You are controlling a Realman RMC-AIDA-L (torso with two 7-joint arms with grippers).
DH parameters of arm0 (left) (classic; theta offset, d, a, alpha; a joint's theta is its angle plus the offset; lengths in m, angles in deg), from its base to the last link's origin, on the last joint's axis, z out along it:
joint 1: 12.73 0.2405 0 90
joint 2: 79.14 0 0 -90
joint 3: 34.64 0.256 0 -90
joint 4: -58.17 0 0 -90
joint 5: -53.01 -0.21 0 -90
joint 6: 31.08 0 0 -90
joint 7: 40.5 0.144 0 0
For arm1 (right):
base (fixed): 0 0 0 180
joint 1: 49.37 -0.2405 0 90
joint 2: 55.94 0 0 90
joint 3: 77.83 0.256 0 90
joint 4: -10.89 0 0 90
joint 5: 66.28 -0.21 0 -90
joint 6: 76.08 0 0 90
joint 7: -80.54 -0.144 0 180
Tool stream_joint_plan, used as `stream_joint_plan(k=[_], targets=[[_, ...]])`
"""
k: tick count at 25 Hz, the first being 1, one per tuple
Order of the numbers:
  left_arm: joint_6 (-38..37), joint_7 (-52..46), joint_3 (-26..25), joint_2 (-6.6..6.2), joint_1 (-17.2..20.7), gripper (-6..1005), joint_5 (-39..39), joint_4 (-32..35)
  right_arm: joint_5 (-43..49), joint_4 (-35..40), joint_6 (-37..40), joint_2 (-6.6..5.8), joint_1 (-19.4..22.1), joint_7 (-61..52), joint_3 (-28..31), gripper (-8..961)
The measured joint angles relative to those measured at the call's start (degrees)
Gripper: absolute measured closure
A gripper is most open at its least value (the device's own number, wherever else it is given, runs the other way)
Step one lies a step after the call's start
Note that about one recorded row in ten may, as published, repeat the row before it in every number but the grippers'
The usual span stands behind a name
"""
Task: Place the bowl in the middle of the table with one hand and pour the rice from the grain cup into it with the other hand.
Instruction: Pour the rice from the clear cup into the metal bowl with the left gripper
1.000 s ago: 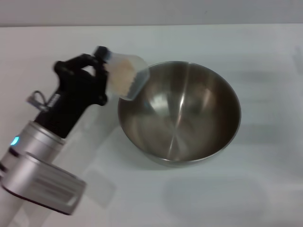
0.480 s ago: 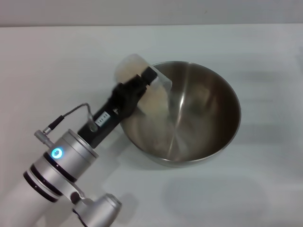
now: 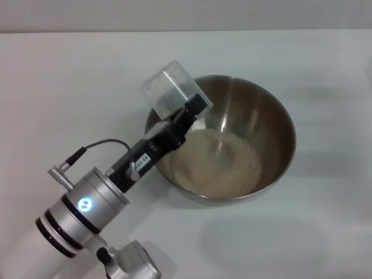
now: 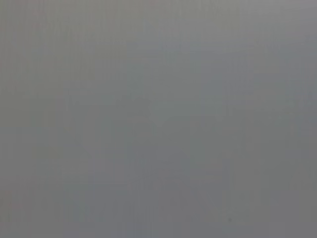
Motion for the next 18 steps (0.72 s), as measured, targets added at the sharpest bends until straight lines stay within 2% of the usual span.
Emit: stream_joint_plan(k=[7, 18], targets=[[-0.31, 4.8, 1.42, 0.0, 0.32, 937, -0.08, -0.63, 0.01, -0.11, 0.28, -0.03, 0.44, 0.0, 0.0, 192], [-0.52, 5.65, 1.91, 0.0, 0.81, 930, -0.08, -0.63, 0.01, 0.15, 0.39, -0.03, 0.54, 0.0, 0.0, 192]])
